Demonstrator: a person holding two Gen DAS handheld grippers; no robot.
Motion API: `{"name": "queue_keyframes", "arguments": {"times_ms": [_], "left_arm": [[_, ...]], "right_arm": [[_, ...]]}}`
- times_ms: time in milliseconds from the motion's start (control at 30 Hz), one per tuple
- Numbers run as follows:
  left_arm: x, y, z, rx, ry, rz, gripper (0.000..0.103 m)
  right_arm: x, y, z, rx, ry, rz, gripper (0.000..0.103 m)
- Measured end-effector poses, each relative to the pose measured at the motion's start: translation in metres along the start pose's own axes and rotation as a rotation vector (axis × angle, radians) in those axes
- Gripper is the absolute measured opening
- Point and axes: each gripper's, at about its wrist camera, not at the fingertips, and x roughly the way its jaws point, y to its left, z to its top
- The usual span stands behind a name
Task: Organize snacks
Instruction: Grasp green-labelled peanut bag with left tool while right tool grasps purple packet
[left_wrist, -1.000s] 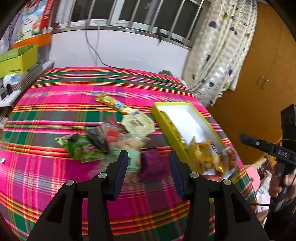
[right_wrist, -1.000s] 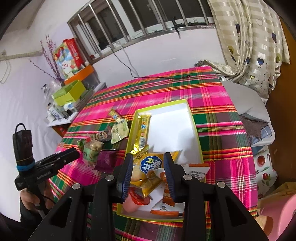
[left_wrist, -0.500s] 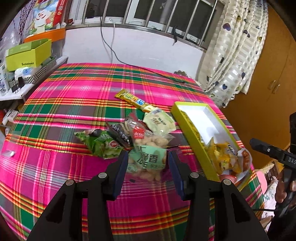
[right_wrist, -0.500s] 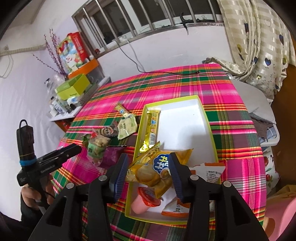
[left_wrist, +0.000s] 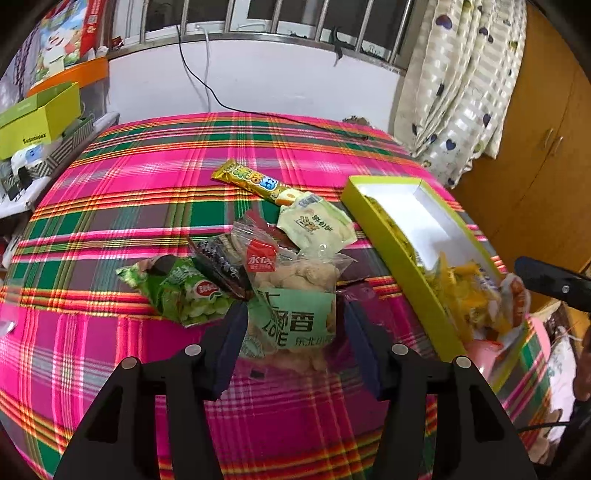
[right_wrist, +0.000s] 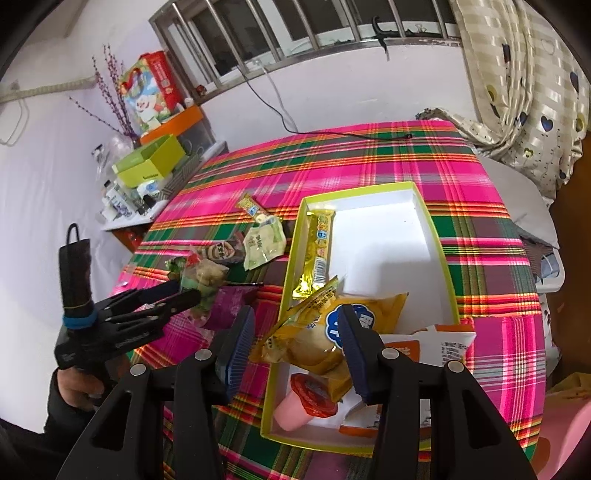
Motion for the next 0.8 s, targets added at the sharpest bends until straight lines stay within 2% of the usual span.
{"name": "queue_keyframes", "arguments": {"times_ms": [167, 233, 333, 633, 800], "left_arm": [[0.014, 0.001, -0.001, -0.004, 0.016, 0.048, 0.054], [0.014, 0.003, -0.001, -0.012, 0.011, 0.019, 0.045], [0.009, 0.0, -0.004, 0.005, -0.008, 0.031, 0.04], [-0.019, 0.017, -0.011, -0.053, -0.05, 0.004, 0.039], [-0.036, 0.029, -0.012, -0.08, -0.085, 0.013, 0.039]], "right_arm": [[0.007, 0.007, 0.002, -0.018, 0.013, 0.007, 0.045], [0.009, 0.01, 0.003, -0.024, 0.017, 0.007, 0.045], [0.013, 0.015, 0.005, -0.034, 0.024, 0.009, 0.045], [0.024, 0.031, 0.007, -0.072, 0.044, 0.019, 0.045], [0.034, 0.042, 0.01, -0.09, 0.056, 0.025, 0.045]]}}
